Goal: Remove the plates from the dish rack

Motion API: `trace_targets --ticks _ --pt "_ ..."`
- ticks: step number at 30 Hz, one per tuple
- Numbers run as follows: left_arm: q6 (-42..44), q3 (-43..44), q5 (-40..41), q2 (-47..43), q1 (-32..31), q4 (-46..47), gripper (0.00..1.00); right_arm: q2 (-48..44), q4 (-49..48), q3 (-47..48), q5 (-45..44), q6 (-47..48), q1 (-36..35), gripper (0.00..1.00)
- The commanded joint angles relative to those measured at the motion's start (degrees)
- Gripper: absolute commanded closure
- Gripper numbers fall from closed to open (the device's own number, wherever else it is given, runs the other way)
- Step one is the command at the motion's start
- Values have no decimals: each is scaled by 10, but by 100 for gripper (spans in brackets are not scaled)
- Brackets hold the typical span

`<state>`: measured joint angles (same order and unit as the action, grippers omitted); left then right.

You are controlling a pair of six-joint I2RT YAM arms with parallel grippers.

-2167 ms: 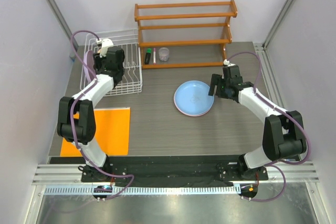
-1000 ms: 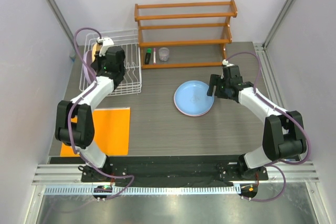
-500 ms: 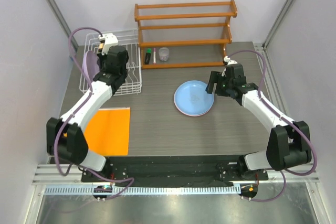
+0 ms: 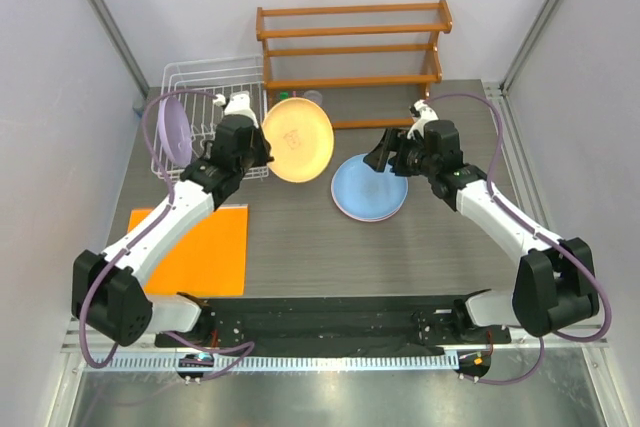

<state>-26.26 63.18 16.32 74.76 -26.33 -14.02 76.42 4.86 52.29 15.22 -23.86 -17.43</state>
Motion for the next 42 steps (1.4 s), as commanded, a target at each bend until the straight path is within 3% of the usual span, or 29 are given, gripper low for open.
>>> trace_targets --ticks 1,13,18,20,21,22,24,25,26,27,28,31,34,42 --pt "-59 -11 -93 6 -19 36 100 3 -84 5 38 -34 -11 18" --pt "-111 -51 -160 22 -46 102 100 47 -100 7 55 -43 -19 18" --pt "-128 -67 -241 29 -49 157 100 65 -102 8 66 -43 -19 20" --pt "-138 -74 -255 35 -49 181 100 67 -100 8 68 -43 -19 30" --pt "-139 -76 -265 36 -49 190 100 68 -100 7 69 -43 -20 40" --pt "-140 -77 -277 38 -49 201 100 68 -99 8 68 -43 -20 56" --pt "-146 -80 -279 42 -49 208 100 64 -93 4 63 -40 -20 67" --pt "-145 -82 -277 44 -49 210 100 57 -87 3 47 -40 -19 82" --pt "-145 -80 -271 44 -49 206 97 52 -79 -1 39 -37 -19 84" --pt "-145 -79 -263 46 -49 201 88 47 -72 -3 30 -31 -20 86" --pt "-143 -78 -255 45 -49 191 69 38 -65 -3 19 -26 -19 88" --pt "-122 -73 -218 44 -49 159 40 26 -25 -2 -23 -9 -18 89" --pt "-93 -61 -146 37 -49 113 28 17 9 2 -53 2 -13 89" --pt "9 -61 70 -25 -49 70 20 32 73 7 -57 3 41 85"
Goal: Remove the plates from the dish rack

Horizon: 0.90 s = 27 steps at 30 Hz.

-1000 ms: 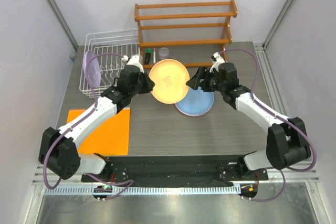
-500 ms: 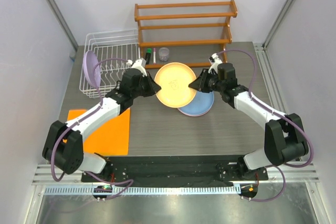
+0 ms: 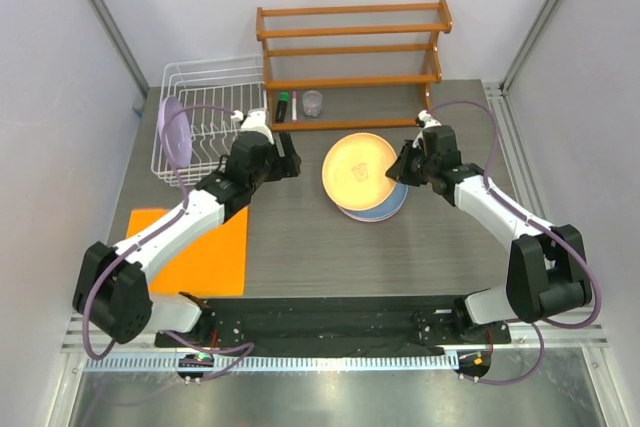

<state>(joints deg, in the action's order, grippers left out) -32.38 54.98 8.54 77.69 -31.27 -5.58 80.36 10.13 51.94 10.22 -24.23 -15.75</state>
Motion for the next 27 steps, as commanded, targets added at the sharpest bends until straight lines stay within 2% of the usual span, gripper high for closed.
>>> trace_targets --ticks 1,5,6,10,13,14,16,17,20,27 --pt "92 19 173 -60 1 -12 16 -5 20 10 -6 8 28 85" --pt "145 16 277 -83 1 -8 12 9 23 11 0 8 41 85" --pt "156 14 322 -83 1 -1 9 18 23 13 8 10 42 85" --pt "203 5 407 -67 5 25 1 41 23 21 23 9 43 82" --pt "213 9 412 -42 28 21 0 51 22 24 30 11 43 78" --pt "209 13 408 -36 36 18 0 52 22 25 30 11 43 70" --pt "202 17 392 -19 66 9 1 53 21 24 28 15 43 63" --pt "189 20 382 -14 75 5 1 52 21 24 26 16 43 53" --pt "179 31 366 -2 112 -5 0 41 23 20 13 23 43 38" --pt "174 48 349 7 182 10 1 2 67 40 -89 57 43 30"
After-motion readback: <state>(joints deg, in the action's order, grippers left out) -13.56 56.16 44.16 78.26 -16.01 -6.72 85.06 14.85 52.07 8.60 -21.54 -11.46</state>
